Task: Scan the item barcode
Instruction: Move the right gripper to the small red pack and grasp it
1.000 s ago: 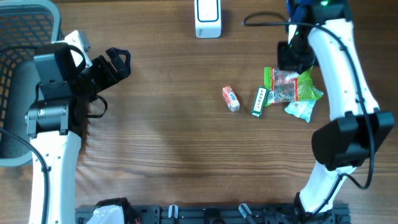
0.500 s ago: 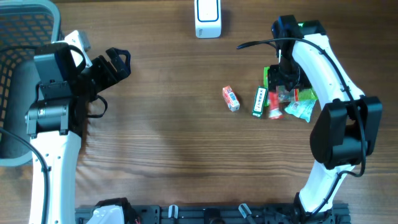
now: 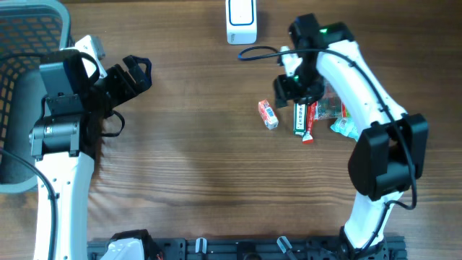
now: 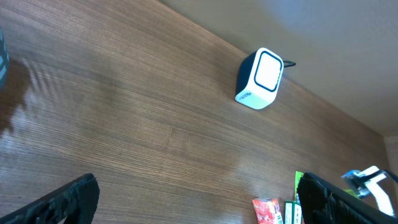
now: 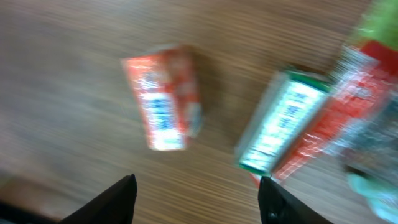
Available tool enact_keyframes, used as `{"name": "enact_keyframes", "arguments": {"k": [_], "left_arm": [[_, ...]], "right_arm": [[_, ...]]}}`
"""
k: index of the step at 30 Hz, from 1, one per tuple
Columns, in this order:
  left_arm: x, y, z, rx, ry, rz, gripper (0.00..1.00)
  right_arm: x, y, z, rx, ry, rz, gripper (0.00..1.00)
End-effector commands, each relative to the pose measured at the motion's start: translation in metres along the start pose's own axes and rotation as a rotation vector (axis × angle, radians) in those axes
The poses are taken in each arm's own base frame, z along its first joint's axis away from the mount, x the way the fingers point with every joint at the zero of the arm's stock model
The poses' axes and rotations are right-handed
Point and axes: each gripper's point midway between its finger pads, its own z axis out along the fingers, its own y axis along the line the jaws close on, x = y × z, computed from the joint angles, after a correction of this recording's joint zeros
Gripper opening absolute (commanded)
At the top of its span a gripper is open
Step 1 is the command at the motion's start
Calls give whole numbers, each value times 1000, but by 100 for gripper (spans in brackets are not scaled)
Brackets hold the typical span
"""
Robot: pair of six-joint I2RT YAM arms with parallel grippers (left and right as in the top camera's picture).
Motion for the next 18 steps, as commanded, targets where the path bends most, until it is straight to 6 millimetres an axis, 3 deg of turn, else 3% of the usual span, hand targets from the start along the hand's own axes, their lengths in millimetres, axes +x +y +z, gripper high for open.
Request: {"name": "enact_keyframes", "arguments": {"k": [1,10,12,15,18], "left_arm": [[0,-1,1,11,4,17,100],[0,-1,1,11,4,17,100],[0,-1,1,11,4,17,100],[0,-1,1,11,4,17,100],[0,-1,1,11,4,17,100]], "right_arm": [[-6,31,2,-65,-21,-77,67],[-15,39,39,-1,-71,-151,75],[-17,31,49,29,-87,-143,83],[-24,14,61,111,-128,-92,85],[-24,10,71,120,-142,-75,84]]}}
